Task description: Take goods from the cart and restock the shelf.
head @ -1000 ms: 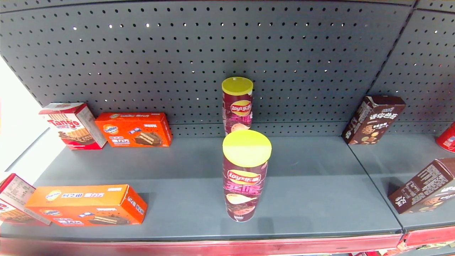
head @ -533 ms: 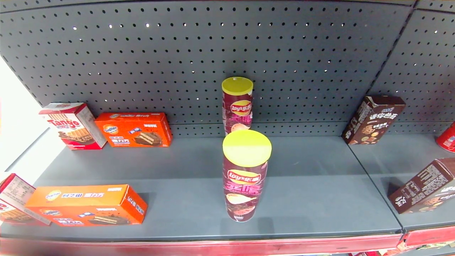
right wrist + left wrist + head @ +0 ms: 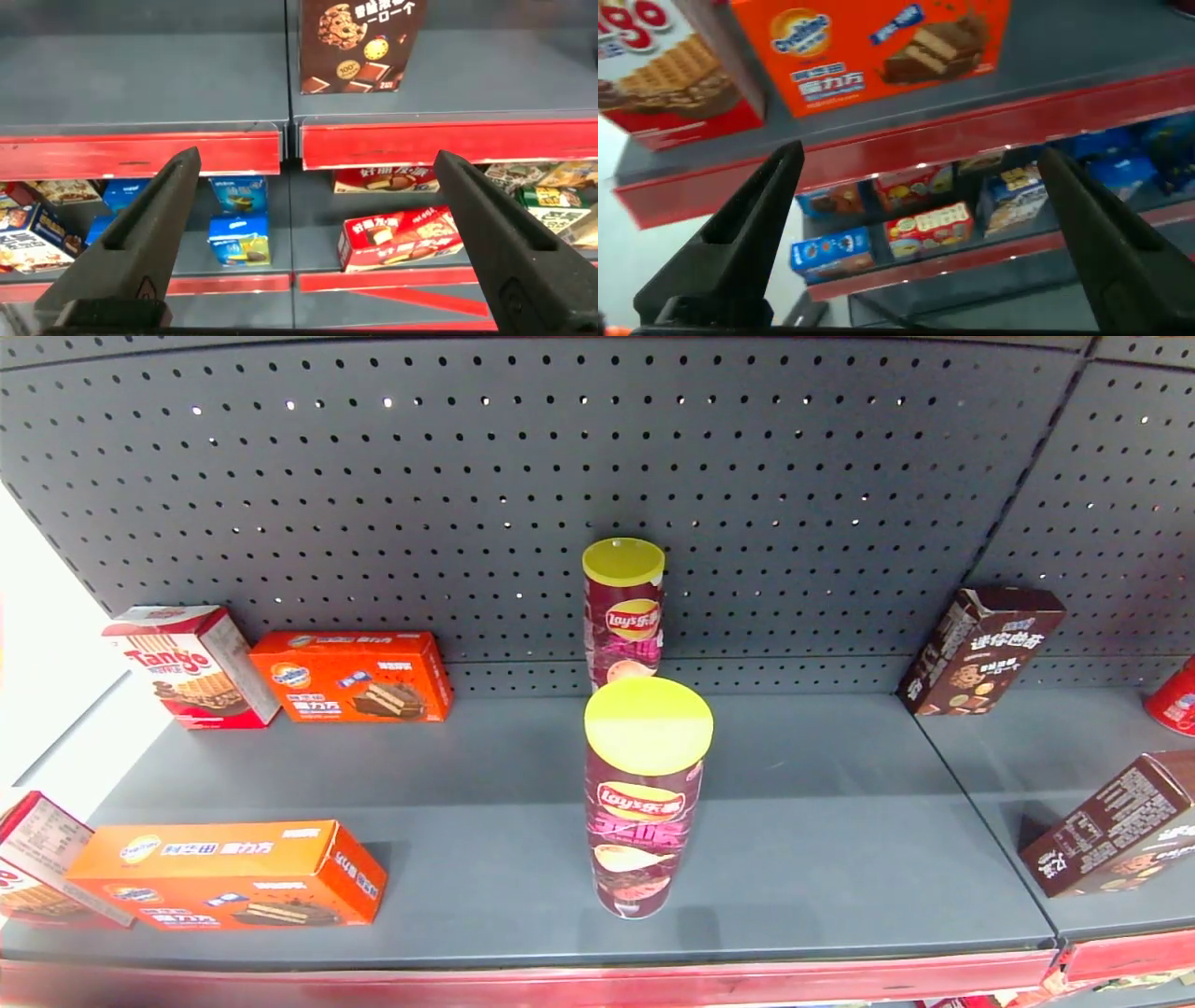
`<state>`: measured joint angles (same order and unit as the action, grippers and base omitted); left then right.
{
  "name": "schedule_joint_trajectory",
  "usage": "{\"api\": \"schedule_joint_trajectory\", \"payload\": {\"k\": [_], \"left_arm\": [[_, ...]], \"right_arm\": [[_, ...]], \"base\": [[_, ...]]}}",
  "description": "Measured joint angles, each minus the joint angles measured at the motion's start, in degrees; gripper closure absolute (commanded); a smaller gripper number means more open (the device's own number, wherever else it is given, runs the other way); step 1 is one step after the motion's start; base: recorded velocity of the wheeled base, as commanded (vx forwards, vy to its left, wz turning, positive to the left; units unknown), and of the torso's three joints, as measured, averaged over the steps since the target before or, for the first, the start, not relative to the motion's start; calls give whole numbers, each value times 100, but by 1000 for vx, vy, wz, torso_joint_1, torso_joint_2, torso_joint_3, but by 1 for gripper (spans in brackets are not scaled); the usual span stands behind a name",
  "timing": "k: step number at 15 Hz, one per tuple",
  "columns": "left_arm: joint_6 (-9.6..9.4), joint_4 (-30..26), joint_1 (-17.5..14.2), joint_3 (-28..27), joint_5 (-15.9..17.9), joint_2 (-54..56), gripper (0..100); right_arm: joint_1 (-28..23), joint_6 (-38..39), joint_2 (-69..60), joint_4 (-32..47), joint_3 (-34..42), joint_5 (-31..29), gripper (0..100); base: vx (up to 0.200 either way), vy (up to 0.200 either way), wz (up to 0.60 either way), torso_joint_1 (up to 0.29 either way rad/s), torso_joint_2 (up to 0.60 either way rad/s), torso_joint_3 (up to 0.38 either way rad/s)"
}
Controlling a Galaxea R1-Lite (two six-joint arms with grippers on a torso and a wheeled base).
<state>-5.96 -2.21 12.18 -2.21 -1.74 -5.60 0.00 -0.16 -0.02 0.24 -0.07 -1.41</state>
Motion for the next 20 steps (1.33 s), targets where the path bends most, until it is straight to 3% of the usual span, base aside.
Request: {"api": "schedule_joint_trajectory", "payload": {"k": [2, 4, 5, 7, 10, 11, 14, 16, 20], "left_arm": [[96, 10, 262, 84, 366, -5, 0], [284, 5, 358, 122, 373, 39, 0], [372, 10, 413, 130, 360, 141, 0], [651, 108, 516, 150, 11, 364, 0], [702, 134, 482, 169, -129, 497, 0], [694, 167, 389, 179, -149, 447, 0], [547, 202, -516, 200, -184, 141, 0], [462, 213, -758, 211, -129, 91, 0], [463, 221, -1330, 218, 13, 257, 0]], "right_arm": [[0, 0, 0, 0, 0, 0, 0], [0, 0, 0, 2, -2, 0, 0], [0, 0, 0, 2, -2, 0, 0], [0, 0, 0, 0, 0, 0, 0], [0, 0, 0, 2, -2, 0, 0], [0, 0, 0, 2, -2, 0, 0], [0, 0, 0, 2, -2, 0, 0], [0, 0, 0, 2, -2, 0, 0], [0, 0, 0, 0, -2, 0, 0]], "base": [[0, 0, 0, 0, 0, 0], [0, 0, 0, 0, 0, 0], [0, 0, 0, 0, 0, 0], [0, 0, 0, 0, 0, 0], [0, 0, 0, 0, 0, 0], [0, 0, 0, 0, 0, 0], [0, 0, 0, 0, 0, 0], [0, 0, 0, 0, 0, 0], [0, 0, 0, 0, 0, 0]]}}
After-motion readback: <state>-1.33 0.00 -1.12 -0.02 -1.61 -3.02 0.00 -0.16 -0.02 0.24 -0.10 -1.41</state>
